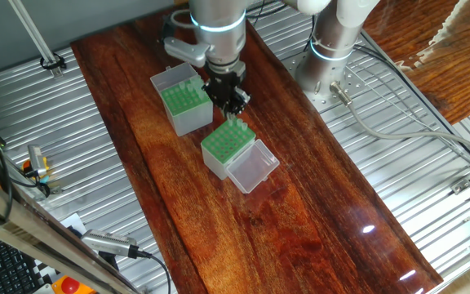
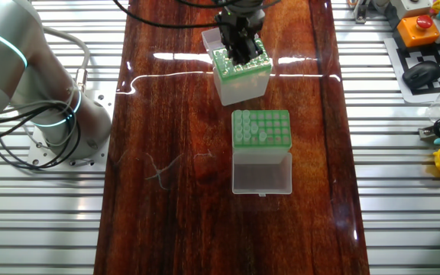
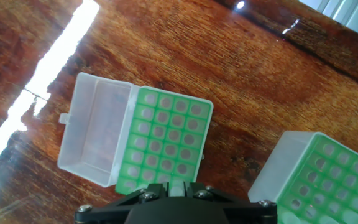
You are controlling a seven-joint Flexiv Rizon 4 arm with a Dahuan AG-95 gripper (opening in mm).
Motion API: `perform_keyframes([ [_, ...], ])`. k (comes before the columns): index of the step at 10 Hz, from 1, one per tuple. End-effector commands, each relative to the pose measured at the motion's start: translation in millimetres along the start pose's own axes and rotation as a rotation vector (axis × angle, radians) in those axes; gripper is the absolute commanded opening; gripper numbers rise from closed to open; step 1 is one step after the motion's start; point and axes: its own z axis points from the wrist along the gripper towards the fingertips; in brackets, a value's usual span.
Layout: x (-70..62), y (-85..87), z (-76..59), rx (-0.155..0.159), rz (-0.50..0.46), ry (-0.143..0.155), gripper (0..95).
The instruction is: Transfer all large pipette tips from one holder to another
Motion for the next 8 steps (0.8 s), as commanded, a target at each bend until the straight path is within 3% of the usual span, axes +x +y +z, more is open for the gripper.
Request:
perform_keyframes([
  [1, 2.1, 0.9, -6.5, -0.008, 0.001, -0.008, 0.0],
  [8, 2.5, 1.4, -11.1, -0.005, 0.002, -0.010, 0.0],
])
